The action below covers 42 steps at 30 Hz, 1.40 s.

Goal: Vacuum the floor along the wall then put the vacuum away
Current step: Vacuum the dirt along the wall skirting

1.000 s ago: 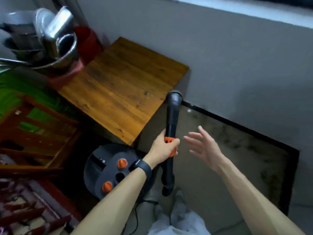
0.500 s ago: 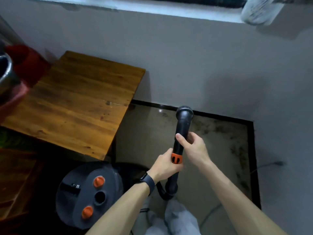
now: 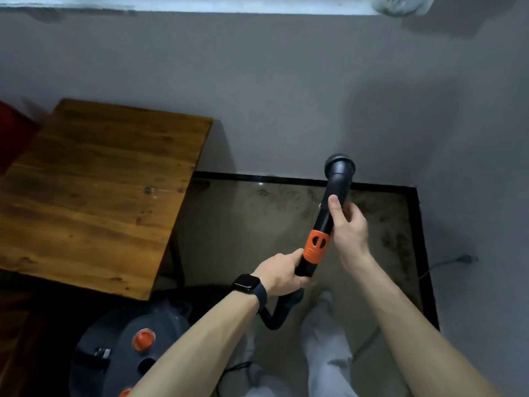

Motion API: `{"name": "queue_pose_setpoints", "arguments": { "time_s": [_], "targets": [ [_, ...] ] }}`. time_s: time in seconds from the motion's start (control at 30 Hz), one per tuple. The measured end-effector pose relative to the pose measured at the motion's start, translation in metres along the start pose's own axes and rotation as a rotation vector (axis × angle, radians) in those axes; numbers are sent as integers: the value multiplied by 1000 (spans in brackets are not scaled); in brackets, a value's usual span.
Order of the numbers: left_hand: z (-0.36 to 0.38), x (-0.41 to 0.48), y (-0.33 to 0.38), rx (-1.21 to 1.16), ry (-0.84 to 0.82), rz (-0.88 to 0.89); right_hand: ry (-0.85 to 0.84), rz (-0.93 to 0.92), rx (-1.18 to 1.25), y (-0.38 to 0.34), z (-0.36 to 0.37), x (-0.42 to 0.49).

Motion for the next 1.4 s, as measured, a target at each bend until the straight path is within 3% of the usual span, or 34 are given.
{"name": "queue_pose_setpoints", "arguments": {
  "time_s": [0.13, 0.23, 0.4, 0.53, 0.73, 0.87, 0.97, 1.1, 1.27, 1.4],
  "targets": [
    [-5, 48, 13, 178, 48, -55, -109, 125, -90, 30, 18, 34],
    [-6, 90, 17, 231, 56, -79, -73, 178, -248, 50, 16, 62],
    [1, 149, -3, -12, 79, -219, -80, 227, -187, 68, 24, 156],
    [4, 188, -61, -102, 62, -340, -131, 293, -61, 104, 51, 228],
    [5, 249, -145, 20, -66, -412, -180, 489, 63, 205, 118, 284],
    [16, 281, -229, -151, -112, -495, -250, 570, 118, 261, 191, 310],
    [15, 319, -295, -136, -44, -492, -299, 626, 138, 315, 255, 344],
    [7, 366, -382, 74, 87, -458, -430, 654, 157, 384, 352, 386],
    [63, 435, -456, -499, -18, -510, -655, 547, -75, 455, 437, 433],
    [82, 493, -474, -786, -14, -414, -659, 603, -99, 500, 447, 471]
  ]
}}
Point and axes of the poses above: each hand's wrist, its own x-axis towards the middle knuckle, its own z-axis out of the palm, y = z × x, the point moved 10 cm from there along x, towards the middle knuckle, and after that the axes turned 3 degrees about -x, right-handed, at the moved point
